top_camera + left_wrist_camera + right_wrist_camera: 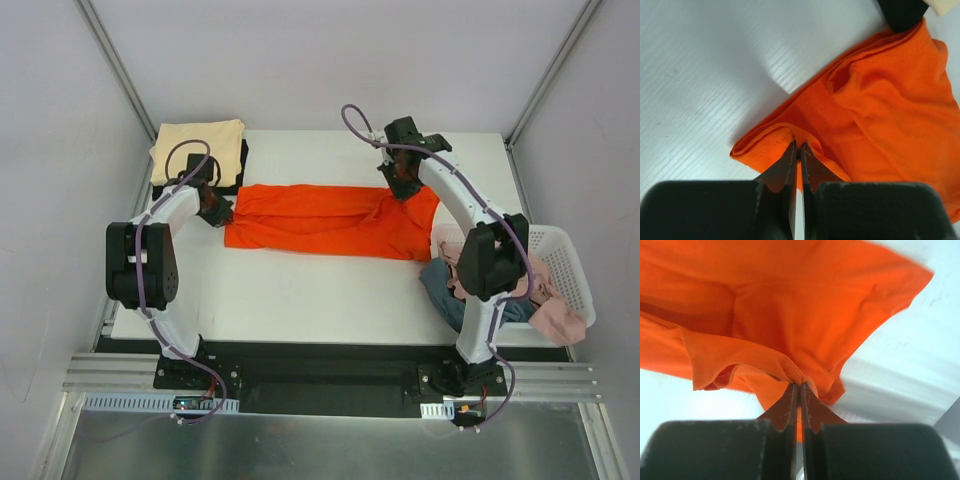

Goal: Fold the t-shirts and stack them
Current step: Fold the other side of the tshirt into a rectangle

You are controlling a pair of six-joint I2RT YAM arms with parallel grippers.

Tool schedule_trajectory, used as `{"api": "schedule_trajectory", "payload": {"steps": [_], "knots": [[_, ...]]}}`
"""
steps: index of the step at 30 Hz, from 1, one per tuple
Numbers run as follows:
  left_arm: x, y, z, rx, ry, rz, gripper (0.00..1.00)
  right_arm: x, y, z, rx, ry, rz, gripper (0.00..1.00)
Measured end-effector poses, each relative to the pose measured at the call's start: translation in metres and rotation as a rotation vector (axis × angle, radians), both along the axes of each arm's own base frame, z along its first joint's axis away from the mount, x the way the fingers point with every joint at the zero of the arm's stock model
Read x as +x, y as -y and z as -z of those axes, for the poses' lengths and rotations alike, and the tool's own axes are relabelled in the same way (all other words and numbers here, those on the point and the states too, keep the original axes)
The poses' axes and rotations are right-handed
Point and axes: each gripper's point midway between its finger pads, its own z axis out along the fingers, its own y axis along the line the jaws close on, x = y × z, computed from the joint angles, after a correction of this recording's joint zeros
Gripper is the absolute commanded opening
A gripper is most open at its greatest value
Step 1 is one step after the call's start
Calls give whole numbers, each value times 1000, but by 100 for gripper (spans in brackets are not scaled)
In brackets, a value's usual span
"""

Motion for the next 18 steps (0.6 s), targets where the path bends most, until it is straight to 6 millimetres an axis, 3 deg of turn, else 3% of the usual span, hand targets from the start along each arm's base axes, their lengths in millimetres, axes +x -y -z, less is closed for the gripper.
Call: {"api": "schedule_trajectory", "payload": {"steps": [8, 12, 13, 15, 16, 18], "knots": [[28, 0, 12, 2, -11, 1, 3, 61, 3, 22, -54, 13, -46, 7], [35, -3, 15, 20, -17, -5, 17, 90, 5, 40, -89, 26, -28, 25], [37, -4, 15, 27, -16, -5, 39, 97, 6, 44, -95, 31, -19, 43], [38, -9, 14, 45, -17, -9, 66, 107, 10, 53, -110, 39, 1, 55], [38, -11, 13, 52, -18, -12, 99, 109, 12, 57, -117, 39, 13, 63], [37, -18, 12, 67, -23, -20, 99, 109, 16, 60, -131, 36, 35, 77]]}}
